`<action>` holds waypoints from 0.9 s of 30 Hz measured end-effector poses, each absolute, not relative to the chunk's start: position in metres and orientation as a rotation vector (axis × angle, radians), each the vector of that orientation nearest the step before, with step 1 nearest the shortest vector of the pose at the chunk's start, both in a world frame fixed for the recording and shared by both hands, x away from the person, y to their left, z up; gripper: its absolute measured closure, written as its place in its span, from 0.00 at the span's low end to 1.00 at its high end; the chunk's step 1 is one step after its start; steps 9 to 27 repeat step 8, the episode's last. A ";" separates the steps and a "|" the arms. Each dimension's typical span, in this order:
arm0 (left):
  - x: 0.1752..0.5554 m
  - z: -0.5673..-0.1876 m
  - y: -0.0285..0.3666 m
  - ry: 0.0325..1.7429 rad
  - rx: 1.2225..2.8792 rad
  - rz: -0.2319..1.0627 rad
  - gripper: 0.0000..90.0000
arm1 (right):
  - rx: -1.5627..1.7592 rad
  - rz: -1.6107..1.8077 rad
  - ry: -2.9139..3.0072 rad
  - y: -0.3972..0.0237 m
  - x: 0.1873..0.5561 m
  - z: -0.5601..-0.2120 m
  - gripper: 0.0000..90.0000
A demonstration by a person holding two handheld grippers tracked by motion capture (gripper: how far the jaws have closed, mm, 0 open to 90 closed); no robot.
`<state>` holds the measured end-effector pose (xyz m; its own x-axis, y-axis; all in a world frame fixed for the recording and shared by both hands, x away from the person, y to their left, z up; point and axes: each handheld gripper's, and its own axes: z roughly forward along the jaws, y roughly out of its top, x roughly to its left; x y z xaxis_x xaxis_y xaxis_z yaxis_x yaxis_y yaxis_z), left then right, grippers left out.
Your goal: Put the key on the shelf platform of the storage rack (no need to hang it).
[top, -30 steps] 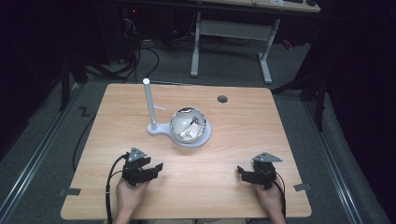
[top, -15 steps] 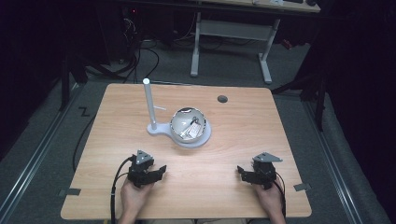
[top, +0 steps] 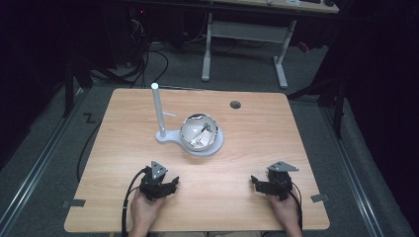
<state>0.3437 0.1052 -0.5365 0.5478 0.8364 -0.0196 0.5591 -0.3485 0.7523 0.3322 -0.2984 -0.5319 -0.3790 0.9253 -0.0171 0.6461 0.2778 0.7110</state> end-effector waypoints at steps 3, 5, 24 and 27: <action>0.344 -0.537 0.105 1.120 2.056 0.486 0.38 | 1.410 0.873 2.123 -0.298 0.332 -0.532 0.24; 0.344 -0.537 0.105 1.119 2.057 0.485 0.38 | 1.410 0.873 2.123 -0.298 0.332 -0.532 0.24; 0.344 -0.537 0.105 1.121 2.055 0.483 0.38 | 1.411 0.873 2.123 -0.298 0.332 -0.532 0.24; 0.344 -0.537 0.105 1.121 2.055 0.483 0.38 | 1.411 0.873 2.123 -0.298 0.332 -0.532 0.24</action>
